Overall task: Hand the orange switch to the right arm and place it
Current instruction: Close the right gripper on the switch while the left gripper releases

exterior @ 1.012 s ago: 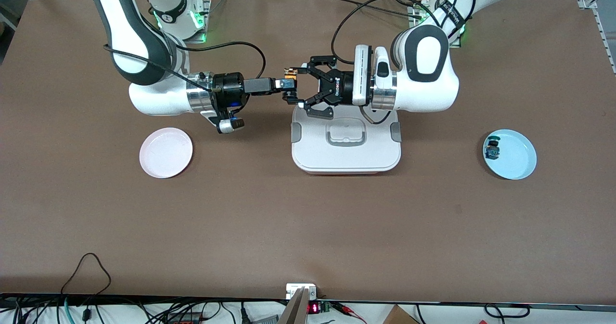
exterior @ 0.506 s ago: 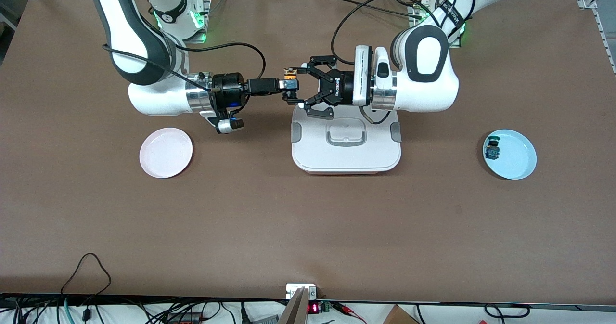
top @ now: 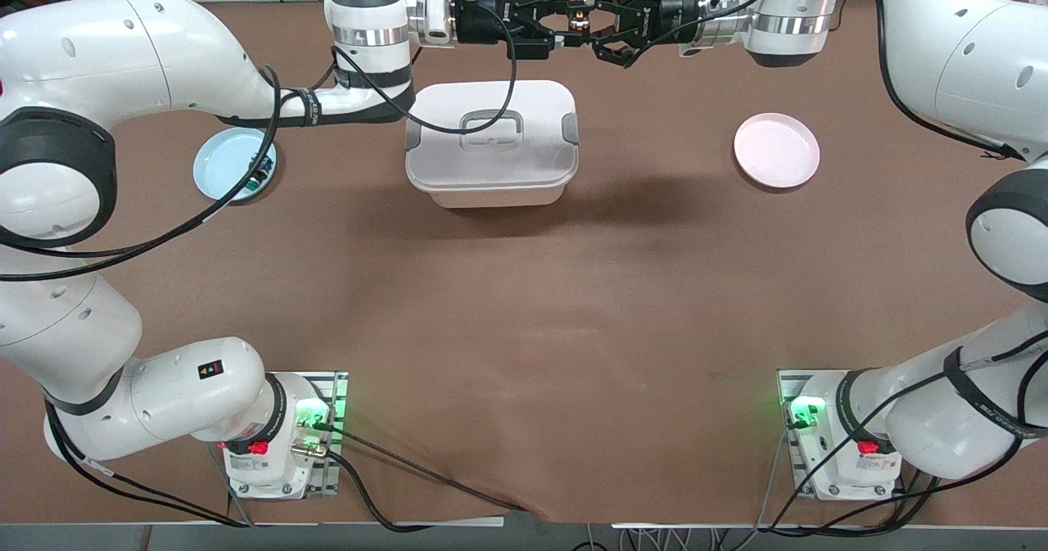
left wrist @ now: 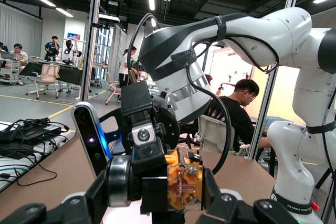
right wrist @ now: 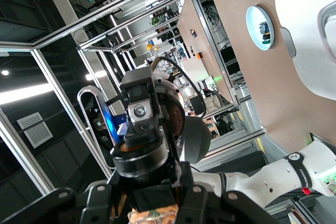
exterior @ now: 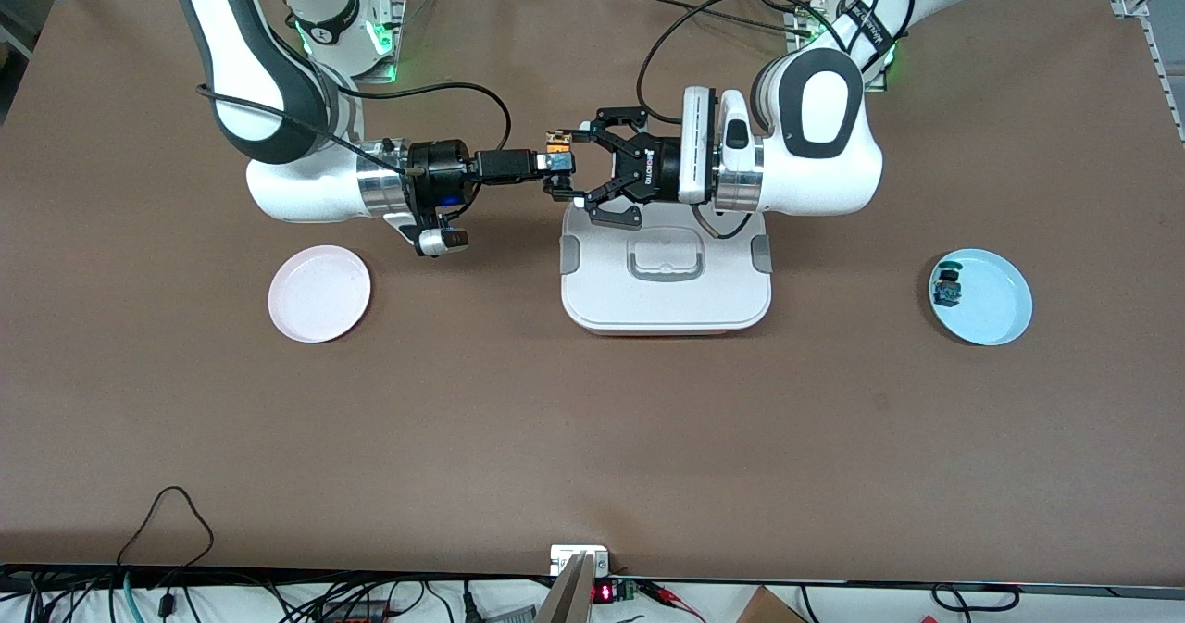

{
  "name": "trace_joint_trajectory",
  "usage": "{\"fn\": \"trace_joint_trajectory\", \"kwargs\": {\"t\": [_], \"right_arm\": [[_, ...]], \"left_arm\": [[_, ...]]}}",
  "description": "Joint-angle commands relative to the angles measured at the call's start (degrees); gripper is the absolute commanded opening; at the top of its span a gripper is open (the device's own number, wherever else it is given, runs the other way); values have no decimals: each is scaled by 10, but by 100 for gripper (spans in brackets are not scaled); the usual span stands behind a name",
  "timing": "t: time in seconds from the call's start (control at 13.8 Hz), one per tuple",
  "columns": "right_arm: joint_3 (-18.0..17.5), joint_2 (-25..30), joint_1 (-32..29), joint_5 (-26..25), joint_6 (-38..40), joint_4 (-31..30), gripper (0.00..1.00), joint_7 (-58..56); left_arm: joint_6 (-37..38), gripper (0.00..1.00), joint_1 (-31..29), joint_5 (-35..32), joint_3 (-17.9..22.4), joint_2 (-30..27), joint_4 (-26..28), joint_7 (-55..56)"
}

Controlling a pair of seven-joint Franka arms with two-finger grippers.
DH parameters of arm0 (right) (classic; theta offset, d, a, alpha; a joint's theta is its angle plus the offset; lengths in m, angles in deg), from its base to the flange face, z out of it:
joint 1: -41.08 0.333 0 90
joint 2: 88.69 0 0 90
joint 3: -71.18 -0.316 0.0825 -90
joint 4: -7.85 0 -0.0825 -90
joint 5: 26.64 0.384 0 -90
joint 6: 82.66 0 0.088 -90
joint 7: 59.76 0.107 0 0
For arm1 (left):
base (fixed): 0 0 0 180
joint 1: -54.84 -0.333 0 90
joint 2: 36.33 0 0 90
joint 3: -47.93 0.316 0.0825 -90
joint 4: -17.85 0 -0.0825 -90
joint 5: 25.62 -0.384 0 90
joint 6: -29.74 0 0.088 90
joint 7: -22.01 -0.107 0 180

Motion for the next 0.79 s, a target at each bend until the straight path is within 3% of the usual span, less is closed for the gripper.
{"fn": "trace_joint_trajectory", "kwargs": {"t": [0.0,0.07,0.14,0.58,0.72], "right_arm": [[4,2,0,12,-4,2,0,-11],[4,2,1,12,-5,2,0,-11],[4,2,1,12,-5,2,0,-10],[4,4,1,12,-5,2,0,-11],[4,6,-10,11,-4,2,0,-12]], "left_arm": [[-4,40,-2,25,-5,-2,2,-21],[-3,93,-2,25,-6,-2,3,-19],[-3,100,-2,25,-5,-2,3,-19],[10,100,-16,24,-3,6,4,-22],[81,100,-47,18,4,16,5,-22]]}}
